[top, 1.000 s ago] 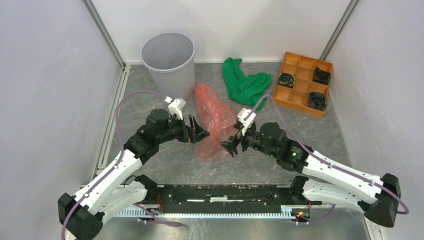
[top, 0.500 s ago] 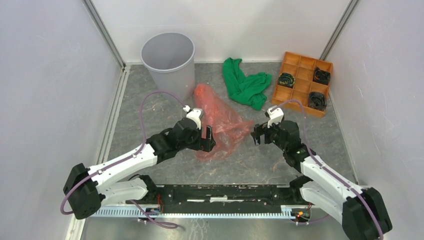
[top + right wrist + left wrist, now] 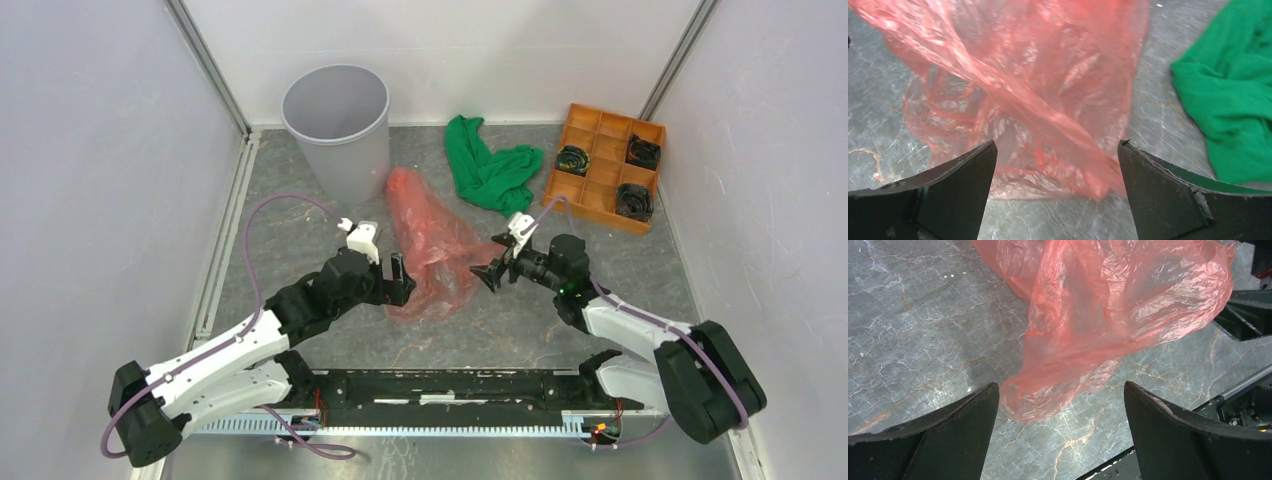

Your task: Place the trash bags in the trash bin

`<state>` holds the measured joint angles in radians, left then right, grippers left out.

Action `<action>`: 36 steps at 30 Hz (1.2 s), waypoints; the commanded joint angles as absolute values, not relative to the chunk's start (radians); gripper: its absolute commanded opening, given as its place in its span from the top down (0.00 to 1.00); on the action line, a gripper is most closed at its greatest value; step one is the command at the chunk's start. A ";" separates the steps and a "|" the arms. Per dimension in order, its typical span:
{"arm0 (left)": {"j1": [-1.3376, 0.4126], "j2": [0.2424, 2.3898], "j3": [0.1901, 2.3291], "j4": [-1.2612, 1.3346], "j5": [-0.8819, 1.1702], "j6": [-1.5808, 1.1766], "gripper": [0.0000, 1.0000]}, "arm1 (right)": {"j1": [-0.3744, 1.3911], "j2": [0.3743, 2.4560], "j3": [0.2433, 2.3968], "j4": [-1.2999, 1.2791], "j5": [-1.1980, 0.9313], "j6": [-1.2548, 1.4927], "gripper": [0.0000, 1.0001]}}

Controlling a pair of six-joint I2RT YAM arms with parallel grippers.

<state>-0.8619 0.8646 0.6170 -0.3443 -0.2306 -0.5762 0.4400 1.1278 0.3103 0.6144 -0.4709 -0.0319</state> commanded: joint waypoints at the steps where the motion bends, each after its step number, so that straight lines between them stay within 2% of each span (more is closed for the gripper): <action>1: -0.868 0.823 0.592 -0.331 -0.268 -0.624 0.00 | 0.490 1.221 0.428 0.658 -0.559 -0.173 0.02; 4: -0.868 0.803 0.567 -0.319 -0.271 -0.647 0.00 | 0.512 1.283 0.502 0.606 -0.546 -0.172 0.06; 5: -0.868 0.796 0.557 -0.313 -0.276 -0.657 0.00 | 0.513 1.296 0.515 0.611 -0.539 -0.131 0.11; 6: -0.868 0.786 0.546 -0.310 -0.287 -0.669 0.00 | 0.512 1.304 0.523 0.614 -0.527 -0.090 0.23; 7: -0.868 0.777 0.534 -0.305 -0.298 -0.681 0.00 | 0.511 1.306 0.529 0.624 -0.496 -0.027 0.42; 8: -0.868 0.765 0.522 -0.295 -0.309 -0.696 0.00 | 0.509 1.300 0.525 0.627 -0.458 0.042 0.74; 9: -0.868 0.753 0.502 -0.283 -0.317 -0.712 0.00 | 0.505 1.287 0.514 0.628 -0.409 0.123 0.94; 10: -0.867 0.741 0.486 -0.268 -0.321 -0.731 0.00 | 0.501 1.271 0.500 0.618 -0.371 0.193 0.99; 16: -0.867 0.722 0.378 -0.111 -0.249 -0.788 0.00 | 0.411 1.212 0.455 0.416 -0.279 0.435 1.00; 21: -0.867 0.816 0.339 0.047 -0.164 -0.764 0.00 | 0.284 1.187 0.370 0.462 -0.396 0.503 1.00; 25: -0.867 0.925 0.352 0.122 -0.132 -0.750 0.00 | 0.251 1.191 0.370 0.465 -0.466 0.490 1.00; 27: -0.867 0.990 0.376 0.160 -0.105 -0.739 0.05 | 0.252 1.181 0.373 0.459 -0.472 0.481 1.00; 29: -0.867 1.050 0.414 0.160 -0.112 -0.727 0.18 | 0.251 1.170 0.385 0.434 -0.459 0.458 1.00; 31: -0.866 1.099 0.479 0.127 -0.142 -0.710 0.37 | 0.250 1.162 0.431 0.353 -0.426 0.417 1.00; 32: -0.862 1.120 0.526 0.098 -0.156 -0.692 0.59 | 0.250 1.158 0.464 0.308 -0.405 0.396 1.00; 33: -0.857 1.140 0.592 0.053 -0.174 -0.663 0.73 | 0.251 1.154 0.517 0.241 -0.386 0.366 1.00; 34: -0.852 1.156 0.669 -0.001 -0.196 -0.626 0.82 | 0.251 1.147 0.565 0.192 -0.367 0.342 1.00; 36: -0.844 1.183 0.852 -0.103 -0.250 -0.535 0.90 | 0.251 1.129 0.694 0.082 -0.329 0.293 1.00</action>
